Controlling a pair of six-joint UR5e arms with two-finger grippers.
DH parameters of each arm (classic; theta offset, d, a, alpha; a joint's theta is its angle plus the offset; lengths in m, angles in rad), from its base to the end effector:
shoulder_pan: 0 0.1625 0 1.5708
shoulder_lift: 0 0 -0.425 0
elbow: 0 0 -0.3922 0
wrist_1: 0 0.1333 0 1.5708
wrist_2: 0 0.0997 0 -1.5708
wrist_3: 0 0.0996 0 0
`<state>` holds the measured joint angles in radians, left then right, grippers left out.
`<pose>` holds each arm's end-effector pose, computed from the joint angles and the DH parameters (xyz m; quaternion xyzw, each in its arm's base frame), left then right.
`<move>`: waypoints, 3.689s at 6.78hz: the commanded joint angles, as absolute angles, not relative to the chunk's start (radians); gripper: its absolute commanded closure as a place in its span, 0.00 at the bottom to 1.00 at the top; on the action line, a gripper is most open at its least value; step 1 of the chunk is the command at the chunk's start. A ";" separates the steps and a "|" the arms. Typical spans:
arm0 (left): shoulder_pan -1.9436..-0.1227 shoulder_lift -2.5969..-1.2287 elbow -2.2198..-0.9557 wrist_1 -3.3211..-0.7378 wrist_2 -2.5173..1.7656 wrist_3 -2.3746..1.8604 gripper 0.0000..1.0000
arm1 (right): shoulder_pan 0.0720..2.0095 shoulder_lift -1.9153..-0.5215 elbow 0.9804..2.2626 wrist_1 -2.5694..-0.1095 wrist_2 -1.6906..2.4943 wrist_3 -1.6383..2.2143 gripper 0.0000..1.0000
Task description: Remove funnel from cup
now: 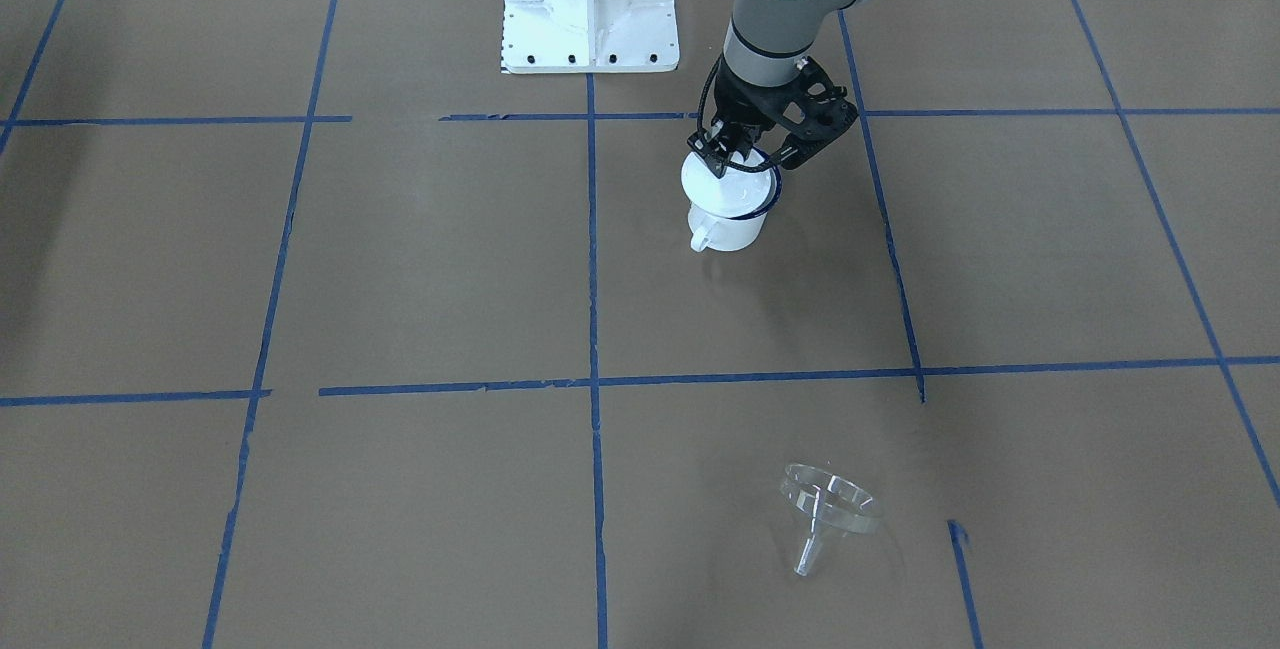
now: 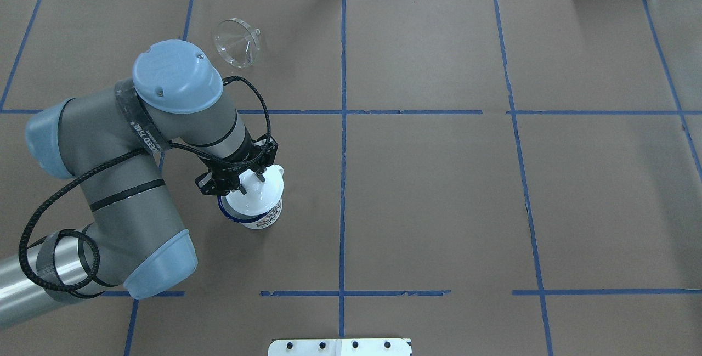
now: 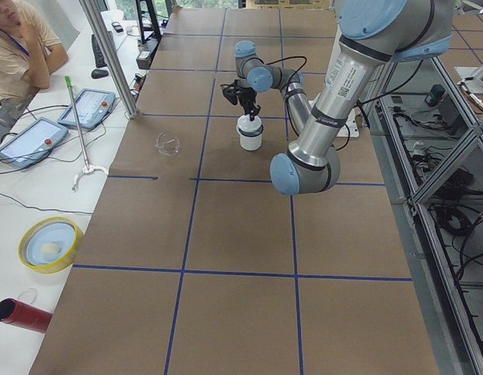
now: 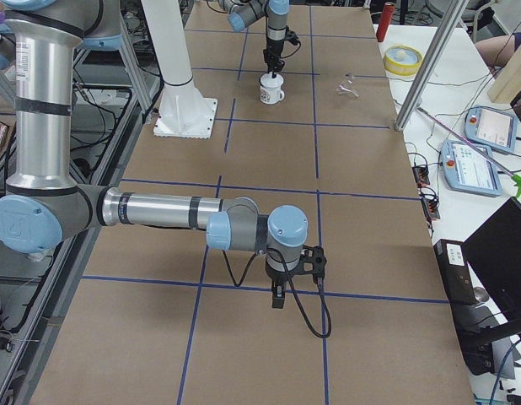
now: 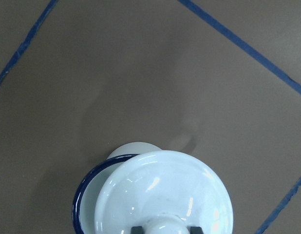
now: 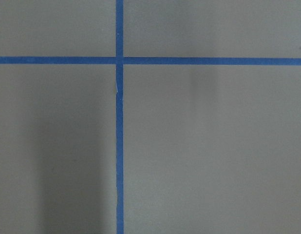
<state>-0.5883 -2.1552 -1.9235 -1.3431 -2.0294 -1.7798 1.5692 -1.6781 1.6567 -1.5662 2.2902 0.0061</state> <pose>0.4501 -0.4075 0.2037 -0.1456 0.3723 -0.2817 0.8722 0.0670 -0.4451 0.6700 -0.0092 -0.3519 0.0051 0.9360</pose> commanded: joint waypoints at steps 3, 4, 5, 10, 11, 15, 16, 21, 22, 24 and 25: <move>-0.586 -2.131 -1.983 -1.310 -2.010 -1.779 1.00 | 1.569 -1.678 1.657 -1.566 2.290 0.006 0.00; -0.584 -2.131 -1.976 -1.312 -2.008 -1.779 1.00 | 1.569 -1.678 1.657 -1.566 2.290 0.006 0.00; -0.580 -2.126 -1.974 -1.313 -2.003 -1.779 1.00 | 1.569 -1.678 1.657 -1.566 2.290 0.006 0.00; -0.571 -2.125 -1.962 -1.318 -2.003 -1.776 1.00 | 1.569 -1.678 1.657 -1.566 2.290 0.006 0.00; -0.568 -2.123 -1.960 -1.318 -2.003 -1.776 0.59 | 1.569 -1.678 1.657 -1.566 2.290 0.006 0.00; -0.587 -2.122 -1.968 -1.318 -2.002 -1.720 0.04 | 1.569 -1.678 1.657 -1.566 2.290 0.006 0.00; -0.688 -2.118 -1.968 -1.318 -2.003 -1.536 0.01 | 1.569 -1.678 1.657 -1.566 2.290 0.006 0.00; -1.342 -1.826 -1.938 -1.324 -2.233 -0.452 0.01 | 1.569 -1.678 1.657 -1.566 2.290 0.006 0.00; -1.487 -1.753 -1.898 -1.322 -2.273 -0.185 0.01 | 1.569 -1.678 1.657 -1.566 2.290 0.006 0.00; -1.627 -1.662 -1.760 -1.325 -2.298 0.181 0.00 | 1.569 -1.678 1.657 -1.566 2.290 0.006 0.00; -1.632 -1.651 -1.734 -1.322 -2.296 0.195 0.00 | 1.569 -1.678 1.657 -1.566 2.290 0.006 0.00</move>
